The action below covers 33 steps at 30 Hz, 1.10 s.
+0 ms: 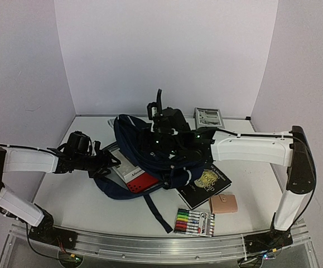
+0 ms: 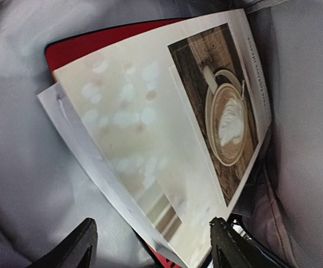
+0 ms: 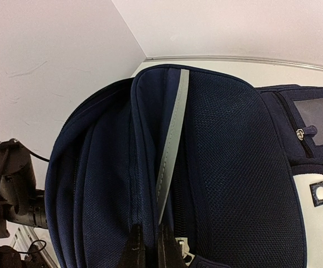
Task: Pack the student bag
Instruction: Place the book in the student bag.
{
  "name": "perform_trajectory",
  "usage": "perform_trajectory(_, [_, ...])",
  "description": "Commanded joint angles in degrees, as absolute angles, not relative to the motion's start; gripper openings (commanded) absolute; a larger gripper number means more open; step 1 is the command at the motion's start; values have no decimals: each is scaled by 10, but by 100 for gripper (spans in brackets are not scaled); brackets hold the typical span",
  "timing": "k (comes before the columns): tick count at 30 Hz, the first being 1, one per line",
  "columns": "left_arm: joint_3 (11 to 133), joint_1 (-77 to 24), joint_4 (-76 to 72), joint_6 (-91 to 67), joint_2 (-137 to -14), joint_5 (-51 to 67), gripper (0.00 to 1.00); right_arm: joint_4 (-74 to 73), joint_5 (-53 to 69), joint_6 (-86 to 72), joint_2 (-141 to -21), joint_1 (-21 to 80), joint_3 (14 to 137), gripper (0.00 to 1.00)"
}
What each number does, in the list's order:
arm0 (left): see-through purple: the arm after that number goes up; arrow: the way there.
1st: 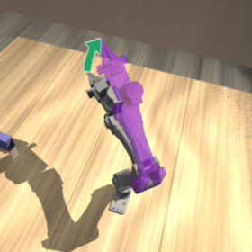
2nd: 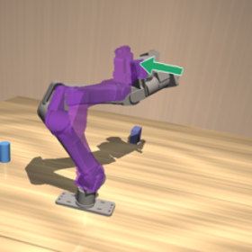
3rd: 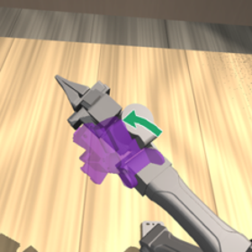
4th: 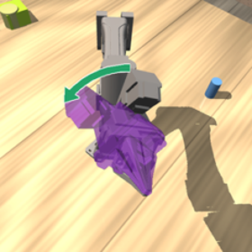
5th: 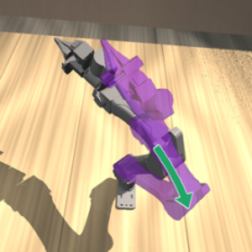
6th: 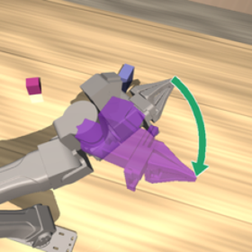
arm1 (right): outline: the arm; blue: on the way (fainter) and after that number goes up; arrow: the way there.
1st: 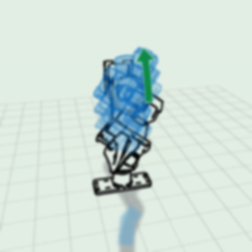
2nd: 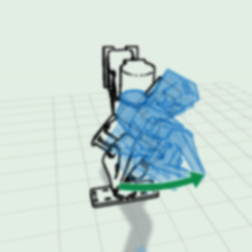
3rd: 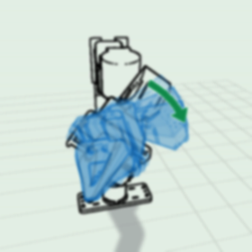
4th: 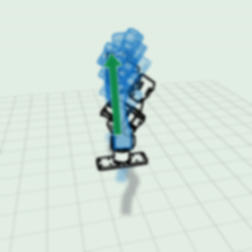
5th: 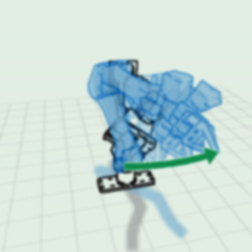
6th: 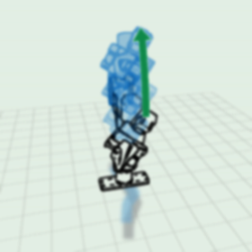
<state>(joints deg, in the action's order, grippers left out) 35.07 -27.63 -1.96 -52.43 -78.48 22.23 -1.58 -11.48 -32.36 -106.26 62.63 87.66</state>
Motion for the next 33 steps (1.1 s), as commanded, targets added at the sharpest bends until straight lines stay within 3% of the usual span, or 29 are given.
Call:
perform_trajectory(1, [383,-285,-84,-529,-831,237,66,59,-117,-325,-1028,631,910,0])
perform_trajectory(11, [467,-327,-170,-539,-933,247,52,55,-92,-323,-1049,631,923,0])
perform_trajectory(19, [508,-337,-259,-558,-1030,267,49,53,-82,-322,-1066,631,934,0])
perform_trajectory(29, [416,-317,-48,-480,-818,102,71,49,-99,-312,-1056,632,907,0])
perform_trajectory(31, [391,-308,-3,-486,-760,65,77,40,-119,-308,-1050,631,902,16])
perform_trajectory(33, [367,-290,41,-502,-705,38,84,34,-152,-303,-1031,632,886,44])
